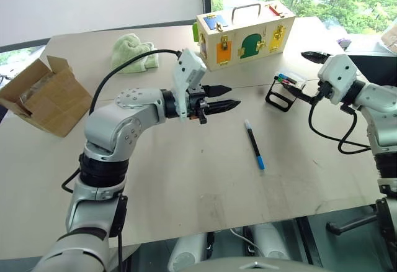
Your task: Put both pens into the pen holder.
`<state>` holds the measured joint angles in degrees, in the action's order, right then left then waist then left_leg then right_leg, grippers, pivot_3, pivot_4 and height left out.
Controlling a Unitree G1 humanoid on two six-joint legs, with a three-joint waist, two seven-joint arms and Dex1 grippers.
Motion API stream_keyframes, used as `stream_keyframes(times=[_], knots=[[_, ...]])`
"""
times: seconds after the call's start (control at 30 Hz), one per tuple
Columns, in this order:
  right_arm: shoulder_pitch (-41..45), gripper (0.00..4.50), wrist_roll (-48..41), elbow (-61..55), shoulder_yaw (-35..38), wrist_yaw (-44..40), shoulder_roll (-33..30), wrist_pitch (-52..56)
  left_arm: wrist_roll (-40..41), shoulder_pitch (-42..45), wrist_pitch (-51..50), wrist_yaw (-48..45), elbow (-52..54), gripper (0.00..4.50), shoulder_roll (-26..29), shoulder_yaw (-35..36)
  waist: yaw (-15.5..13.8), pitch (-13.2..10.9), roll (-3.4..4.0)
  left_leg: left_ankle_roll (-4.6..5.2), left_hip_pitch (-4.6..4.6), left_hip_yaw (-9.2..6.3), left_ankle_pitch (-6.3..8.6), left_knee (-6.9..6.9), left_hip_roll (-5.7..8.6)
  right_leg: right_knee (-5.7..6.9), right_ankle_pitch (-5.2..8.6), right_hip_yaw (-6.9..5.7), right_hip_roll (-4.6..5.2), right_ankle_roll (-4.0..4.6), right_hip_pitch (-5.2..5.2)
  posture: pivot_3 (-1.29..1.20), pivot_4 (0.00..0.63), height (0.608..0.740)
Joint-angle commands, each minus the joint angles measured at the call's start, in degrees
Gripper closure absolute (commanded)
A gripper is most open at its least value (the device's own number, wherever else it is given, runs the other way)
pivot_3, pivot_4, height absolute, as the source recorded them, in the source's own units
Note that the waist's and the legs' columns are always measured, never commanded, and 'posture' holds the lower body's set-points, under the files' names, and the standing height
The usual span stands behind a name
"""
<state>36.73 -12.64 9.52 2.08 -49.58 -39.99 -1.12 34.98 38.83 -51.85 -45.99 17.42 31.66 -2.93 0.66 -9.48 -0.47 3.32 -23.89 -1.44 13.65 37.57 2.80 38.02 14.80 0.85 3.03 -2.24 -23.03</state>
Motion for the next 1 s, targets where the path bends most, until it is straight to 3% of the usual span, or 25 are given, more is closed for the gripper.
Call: stream_keyframes(times=[0.03, 0.13, 0.27, 0.37, 0.53, 0.77, 0.87, 1.0], knots=[[-3.3, 0.04, -10.9, -15.0, 1.0, -2.1, -0.4, 14.8, 0.4, -2.8, 1.3, -2.2, 3.5, 2.18, 2.8, 0.1, 0.1, 0.0, 0.00, 0.00, 0.00, 0.01, 0.00, -0.02, -0.02, -0.01, 0.00, 0.02, -0.01, 0.00, 0.00, 0.00, 0.150, 0.740], [-8.9, 0.04, -11.3, -26.6, -5.3, -0.7, -5.0, 32.9, -2.5, -6.6, 5.2, -5.9, 4.1, 2.18, 7.1, -1.9, -0.1, 0.0, 0.01, 0.00, 0.00, -0.03, 0.01, -0.06, -0.07, -0.03, 0.01, -0.01, -0.02, 0.02, 0.00, 0.00, 0.150, 0.740], [-8.9, 0.04, -17.3, -34.0, -5.2, 14.2, 5.3, 52.8, -3.7, -11.5, 8.6, -10.7, 4.2, 2.18, 12.1, -2.1, 0.2, 0.0, 0.00, 0.02, 0.01, 0.01, 0.01, -0.07, -0.06, 0.01, 0.00, 0.08, 0.04, 0.04, -0.04, 0.00, 0.150, 0.740], [-10.1, 0.04, -13.7, -35.3, -9.8, 17.1, 5.7, 58.0, -4.5, -13.7, 10.7, -13.0, 4.1, 2.18, 14.2, -2.1, -0.3, 0.0, -0.01, -0.01, 0.01, -0.03, -0.01, -0.06, -0.04, 0.10, -0.01, 0.01, 0.06, 0.05, -0.09, 0.00, 0.150, 0.740], [-7.8, 0.04, -16.6, -36.3, -7.9, 23.0, 8.4, 76.4, -3.7, -14.9, 10.2, -13.3, 4.8, 2.18, 14.7, -1.2, -1.1, 0.0, -0.03, -0.01, -0.01, -0.07, -0.01, -0.06, 0.02, 0.01, -0.01, -0.05, 0.12, 0.04, -0.08, 0.00, 0.150, 0.740], [-6.5, 0.04, -14.9, -37.0, -12.4, 25.6, 8.0, 81.9, -3.7, -15.0, 10.0, -10.9, 5.0, 2.18, 12.7, -1.1, -1.0, 0.0, -0.04, 0.00, -0.06, -0.07, -0.01, -0.10, 0.02, 0.01, 0.00, -0.07, 0.08, 0.04, -0.10, 0.00, 0.150, 0.740], [-6.6, 1.21, -13.3, -37.4, -14.9, 26.1, 6.9, 80.1, -3.7, -15.4, 9.8, -10.3, 5.3, 2.18, 12.4, -1.0, -0.6, 0.0, -0.05, 0.00, -0.06, -0.05, -0.01, -0.10, 0.02, 0.02, 0.00, -0.05, 0.07, 0.04, -0.11, 0.00, 0.150, 0.740], [-6.6, 3.13, -11.7, -38.2, -17.7, 26.0, 4.8, 77.6, -3.6, -15.6, 9.5, -9.5, 5.6, 2.18, 12.1, -0.8, -0.2, 0.0, -0.05, 0.00, -0.06, -0.06, -0.01, -0.10, 0.02, 0.02, 0.00, -0.07, 0.07, 0.04, -0.10, 0.00, 0.150, 0.740]])
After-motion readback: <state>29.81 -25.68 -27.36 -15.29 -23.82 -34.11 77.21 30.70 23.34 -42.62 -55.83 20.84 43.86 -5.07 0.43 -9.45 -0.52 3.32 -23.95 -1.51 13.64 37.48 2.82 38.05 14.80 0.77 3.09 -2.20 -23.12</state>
